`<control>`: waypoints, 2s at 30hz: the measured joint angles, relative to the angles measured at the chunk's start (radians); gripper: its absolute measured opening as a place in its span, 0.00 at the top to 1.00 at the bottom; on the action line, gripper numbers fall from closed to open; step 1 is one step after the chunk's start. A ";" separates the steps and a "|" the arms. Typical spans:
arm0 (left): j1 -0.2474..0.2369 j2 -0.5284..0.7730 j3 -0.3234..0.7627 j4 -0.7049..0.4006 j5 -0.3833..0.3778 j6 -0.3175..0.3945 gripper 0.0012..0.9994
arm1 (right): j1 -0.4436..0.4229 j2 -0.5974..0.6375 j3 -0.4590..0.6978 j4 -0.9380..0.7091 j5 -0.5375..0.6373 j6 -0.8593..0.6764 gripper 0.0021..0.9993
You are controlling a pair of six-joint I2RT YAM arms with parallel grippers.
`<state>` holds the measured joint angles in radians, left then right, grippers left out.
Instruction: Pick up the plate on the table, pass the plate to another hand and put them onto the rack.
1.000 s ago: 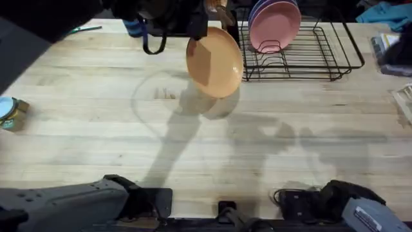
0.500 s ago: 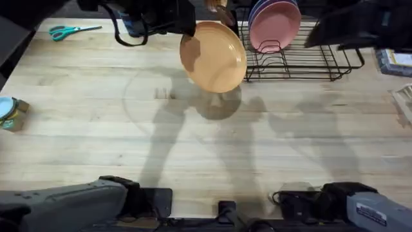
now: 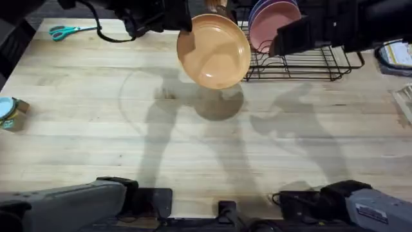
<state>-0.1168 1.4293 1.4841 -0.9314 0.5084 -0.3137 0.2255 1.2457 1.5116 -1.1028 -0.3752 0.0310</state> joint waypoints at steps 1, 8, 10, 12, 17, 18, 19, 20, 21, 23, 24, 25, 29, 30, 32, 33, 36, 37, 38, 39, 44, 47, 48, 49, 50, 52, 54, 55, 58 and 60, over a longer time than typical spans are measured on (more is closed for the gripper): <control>0.004 0.000 0.000 0.000 0.005 0.000 0.96 | 0.001 0.000 0.000 0.001 0.000 0.004 0.01; 0.011 0.000 0.000 0.001 0.025 0.000 0.96 | 0.003 0.000 0.000 0.003 0.000 0.018 0.01; 0.011 0.000 0.000 0.001 0.027 0.000 0.96 | 0.003 0.000 0.000 0.003 0.000 0.036 0.01; 0.011 0.000 0.000 0.001 0.027 0.000 0.96 | 0.003 0.000 0.000 0.003 0.000 0.061 0.01; 0.011 0.000 0.000 0.001 0.027 0.000 0.96 | 0.003 0.000 0.000 0.017 -0.004 0.173 0.01; 0.011 0.000 0.000 0.001 0.027 0.000 0.96 | 0.003 0.000 0.000 0.028 -0.006 0.195 0.01; 0.011 0.000 0.000 0.001 0.027 0.000 0.96 | 0.003 0.000 0.000 0.042 -0.007 0.217 0.01; 0.011 0.000 0.000 0.001 0.027 0.000 0.96 | 0.003 0.001 0.000 0.056 -0.008 0.245 0.01; 0.011 0.000 0.000 0.001 0.027 0.000 0.96 | 0.003 0.002 0.000 0.064 -0.008 0.272 0.01; 0.011 0.000 0.000 0.001 0.027 0.000 0.96 | 0.004 0.010 0.000 0.070 -0.008 0.325 0.01; 0.011 0.000 0.000 0.001 0.027 0.000 0.96 | 0.007 0.016 0.000 0.073 -0.008 0.349 0.01; 0.011 0.000 0.000 0.001 0.027 0.000 0.96 | 0.012 0.025 0.000 0.076 -0.008 0.373 0.01; 0.011 0.000 0.000 0.001 0.027 0.000 0.96 | 0.042 0.062 0.000 0.088 -0.001 0.448 0.01; 0.011 0.000 0.000 0.001 0.028 0.000 0.96 | 0.050 0.071 0.000 0.088 0.008 0.471 0.01; 0.011 0.000 0.000 0.001 0.027 0.000 0.96 | 0.068 0.085 0.000 0.090 0.026 0.515 0.01; 0.011 0.000 0.000 0.001 0.028 0.000 0.96 | 0.076 0.091 0.000 0.093 0.037 0.535 0.01; 0.011 0.000 0.000 0.001 0.028 0.000 0.96 | 0.110 0.109 0.000 0.097 0.063 0.584 0.01; 0.011 0.000 0.000 0.001 0.027 0.000 0.96 | 0.124 0.115 0.000 0.098 0.069 0.595 0.01; 0.011 0.000 0.000 0.001 0.028 0.000 0.96 | 0.140 0.123 0.000 0.097 0.078 0.603 0.01; 0.011 0.000 0.000 0.001 0.028 0.000 0.96 | 0.179 0.148 0.000 0.098 0.104 0.620 0.01; 0.011 0.000 0.000 0.001 0.028 0.000 0.96 | 0.216 0.211 0.000 0.100 0.144 0.645 0.01; 0.011 0.000 0.000 0.001 0.028 0.000 0.96 | 0.217 0.229 0.000 0.101 0.148 0.661 0.01; 0.011 0.000 0.000 0.001 0.028 0.000 0.96 | 0.217 0.235 0.000 0.101 0.151 0.668 0.01; 0.011 0.000 0.000 0.001 0.028 0.000 0.96 | 0.217 0.241 0.000 0.101 0.151 0.673 0.01; 0.011 0.000 0.000 0.001 0.028 0.000 0.96 | 0.217 0.246 0.000 0.102 0.151 0.677 0.01; 0.011 0.000 0.000 0.001 0.028 0.000 0.96 | 0.217 0.253 0.000 0.106 0.151 0.683 0.01; 0.011 0.000 0.000 0.001 0.028 0.000 0.96 | 0.217 0.257 0.000 0.112 0.151 0.686 0.01; 0.011 0.000 0.000 0.001 0.028 0.000 0.96 | 0.217 0.258 0.000 0.116 0.151 0.688 0.01; 0.011 0.000 0.000 0.001 0.029 0.000 0.96 | 0.217 0.265 0.000 0.128 0.151 0.693 0.01; 0.011 0.000 0.000 0.001 0.030 0.000 0.96 | 0.217 0.274 0.000 0.132 0.151 0.696 0.02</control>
<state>-0.1059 1.4292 1.4841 -0.9306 0.5388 -0.3134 0.4423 1.5201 1.5116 -0.9707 -0.2241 0.7265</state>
